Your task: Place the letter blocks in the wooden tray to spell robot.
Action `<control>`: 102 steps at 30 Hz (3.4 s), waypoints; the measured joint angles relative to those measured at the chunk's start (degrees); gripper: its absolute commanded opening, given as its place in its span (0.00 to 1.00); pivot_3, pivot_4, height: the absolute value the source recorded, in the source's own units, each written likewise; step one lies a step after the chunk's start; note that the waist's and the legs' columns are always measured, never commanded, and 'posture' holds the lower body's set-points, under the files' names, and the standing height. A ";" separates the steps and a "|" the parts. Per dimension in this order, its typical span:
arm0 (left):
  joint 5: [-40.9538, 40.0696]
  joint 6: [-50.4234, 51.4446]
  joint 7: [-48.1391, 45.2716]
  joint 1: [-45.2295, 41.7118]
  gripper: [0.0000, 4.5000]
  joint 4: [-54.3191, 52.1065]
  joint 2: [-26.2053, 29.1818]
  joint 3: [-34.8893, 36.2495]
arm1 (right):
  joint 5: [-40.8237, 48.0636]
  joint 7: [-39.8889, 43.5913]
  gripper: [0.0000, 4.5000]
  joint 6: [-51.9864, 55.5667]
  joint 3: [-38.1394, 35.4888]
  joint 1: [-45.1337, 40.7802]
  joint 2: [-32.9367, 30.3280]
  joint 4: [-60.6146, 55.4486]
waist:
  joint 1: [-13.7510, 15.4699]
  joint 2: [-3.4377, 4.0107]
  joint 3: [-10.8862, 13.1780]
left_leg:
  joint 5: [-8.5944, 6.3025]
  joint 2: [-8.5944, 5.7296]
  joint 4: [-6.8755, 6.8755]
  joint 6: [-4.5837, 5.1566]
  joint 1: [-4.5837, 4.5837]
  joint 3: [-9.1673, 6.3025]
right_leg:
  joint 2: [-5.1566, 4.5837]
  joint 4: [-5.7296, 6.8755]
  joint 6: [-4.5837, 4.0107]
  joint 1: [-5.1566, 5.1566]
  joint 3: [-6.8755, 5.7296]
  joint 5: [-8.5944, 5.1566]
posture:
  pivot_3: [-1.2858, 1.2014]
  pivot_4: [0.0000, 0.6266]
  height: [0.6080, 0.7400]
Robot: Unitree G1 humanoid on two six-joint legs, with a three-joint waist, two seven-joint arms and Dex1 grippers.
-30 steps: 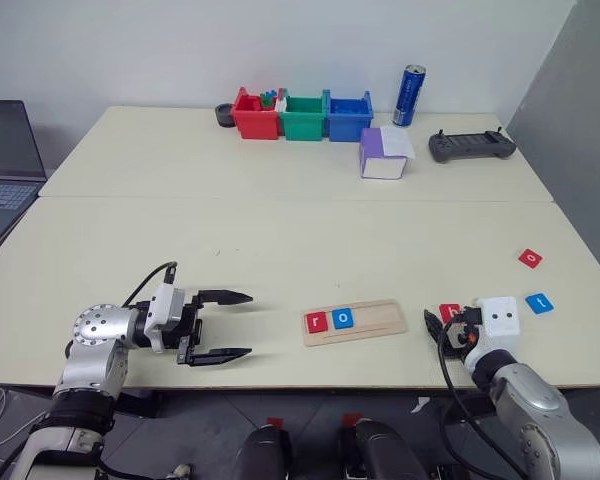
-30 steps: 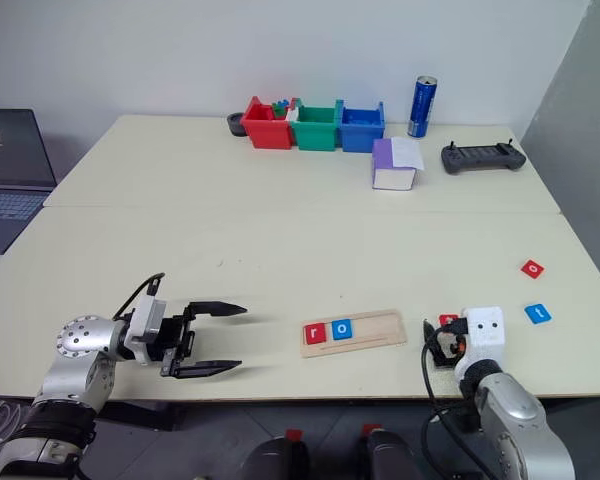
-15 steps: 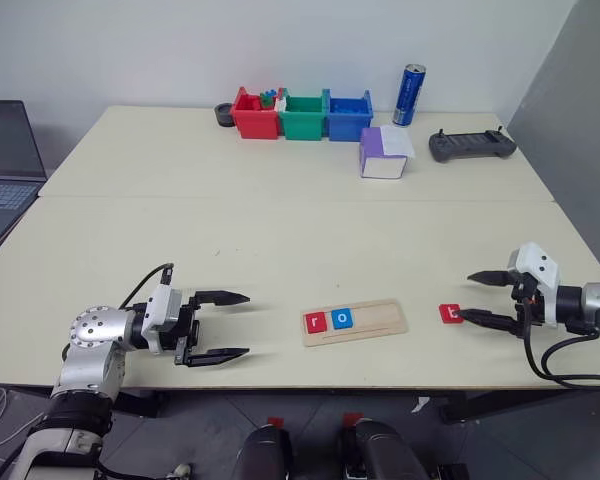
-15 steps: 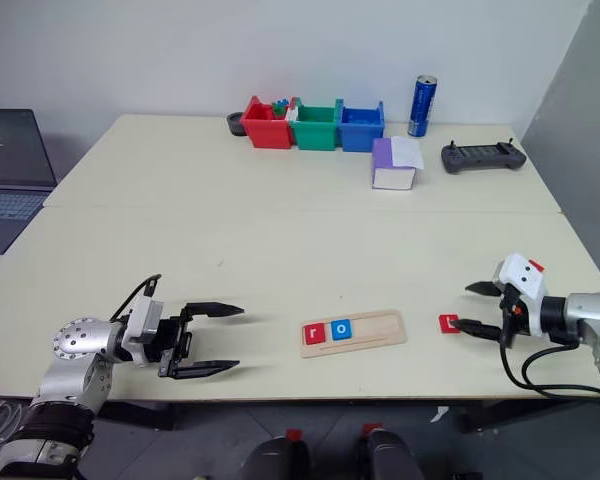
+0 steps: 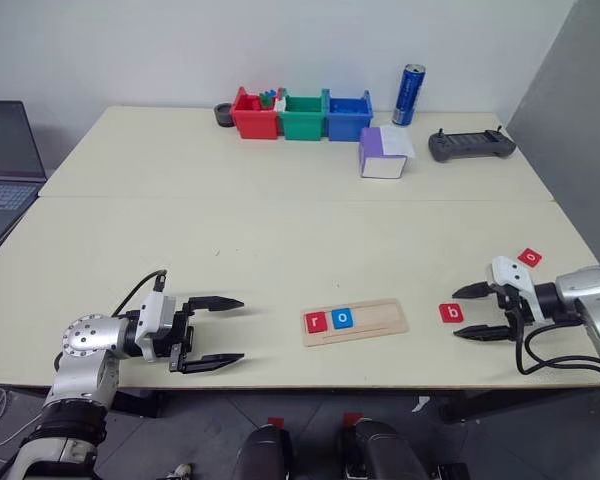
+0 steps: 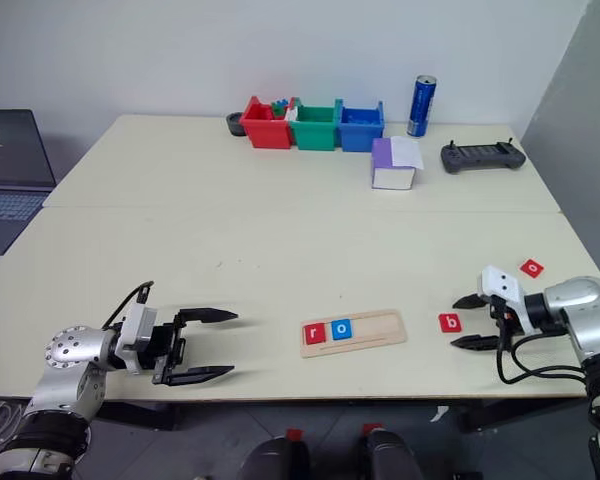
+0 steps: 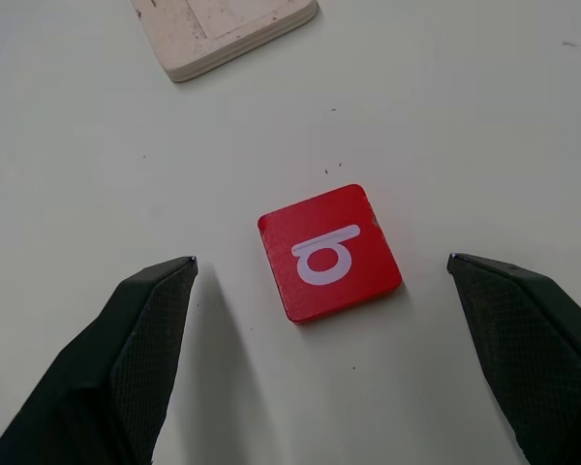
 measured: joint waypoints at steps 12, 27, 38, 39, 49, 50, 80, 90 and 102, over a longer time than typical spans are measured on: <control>0.07 1.24 -0.01 -0.10 1.00 -0.69 -0.29 0.69 | -1.61 -1.92 0.32 -3.22 -0.10 -0.73 1.50 1.58 | 0.00 0.00 -0.02 | 0.00 0.00 -0.01 -0.01 0.04 0.01 | 0.00 0.01 -0.01 0.03 0.01 0.00 | 0.52 0.24 1.00; 0.21 -0.29 -0.01 1.05 1.00 -0.95 0.57 0.56 | 4.47 -3.98 0.32 21.38 8.58 -4.25 9.51 -32.77 | 0.04 0.07 -0.01 | 0.00 -0.02 0.02 0.00 -0.07 -0.02 | -0.08 0.02 -0.04 -0.06 -0.02 0.01 | 0.52 0.24 1.00; 0.32 -0.18 0.15 3.88 1.00 -3.77 0.42 0.78 | -3.32 -7.24 0.32 18.57 14.76 -7.35 13.29 -27.40 | 0.06 0.06 -0.01 | 0.00 -0.03 0.03 0.00 -0.07 -0.01 | -0.10 0.02 -0.09 -0.06 -0.03 0.00 | 0.52 0.24 1.00; 0.34 -0.10 0.23 4.30 1.00 -4.51 0.42 0.83 | -3.57 -7.19 0.32 17.99 14.88 -7.39 13.29 -26.98 | 0.05 0.06 -0.01 | 0.00 -0.03 0.02 0.00 -0.07 -0.01 | -0.10 0.02 -0.09 -0.06 -0.04 0.00 | 0.52 0.24 1.00; 0.65 1.15 1.50 6.28 1.00 -7.95 0.42 1.65 | -6.19 -7.21 0.32 14.72 16.30 -8.24 15.16 -23.05 | -0.04 0.06 -0.01 | 0.00 -0.03 0.02 0.00 -0.07 -0.01 | -0.09 0.03 -0.10 -0.06 -0.03 0.00 | 0.52 0.24 1.00; 0.67 1.24 1.52 6.34 1.00 -8.10 0.42 1.74 | -6.35 -7.21 0.32 14.55 16.32 -8.38 15.31 -22.90 | -0.03 0.06 -0.01 | 0.00 -0.03 0.02 0.00 -0.07 -0.01 | -0.09 0.03 -0.10 -0.06 -0.04 0.00 | 0.52 0.24 1.00; 1.47 2.39 1.32 6.20 1.00 -9.10 0.44 2.48 | -9.18 -4.89 0.32 13.08 16.88 -9.78 15.00 -21.06 | -0.05 0.07 -0.01 | 0.00 -0.02 0.01 0.00 -0.06 0.00 | -0.09 0.03 -0.10 -0.06 -0.04 0.00 | 0.52 0.24 1.00; 1.48 2.40 1.41 6.26 1.00 -9.11 0.45 2.68 | -10.85 -5.73 0.32 12.47 17.98 -11.23 17.58 -20.21 | -0.11 0.06 -0.01 | 0.00 -0.02 0.02 0.00 -0.04 0.00 | -0.09 0.04 -0.11 -0.05 -0.04 0.00 | 0.52 0.24 1.00; 1.84 2.19 1.39 6.25 1.00 -9.03 0.42 2.77 | -11.05 -5.54 0.32 13.67 18.10 -11.45 17.76 -20.45 | -0.12 0.06 -0.01 | 0.00 -0.02 0.01 0.00 -0.04 0.00 | -0.09 0.04 -0.11 -0.05 -0.04 0.00 | 0.52 0.24 1.00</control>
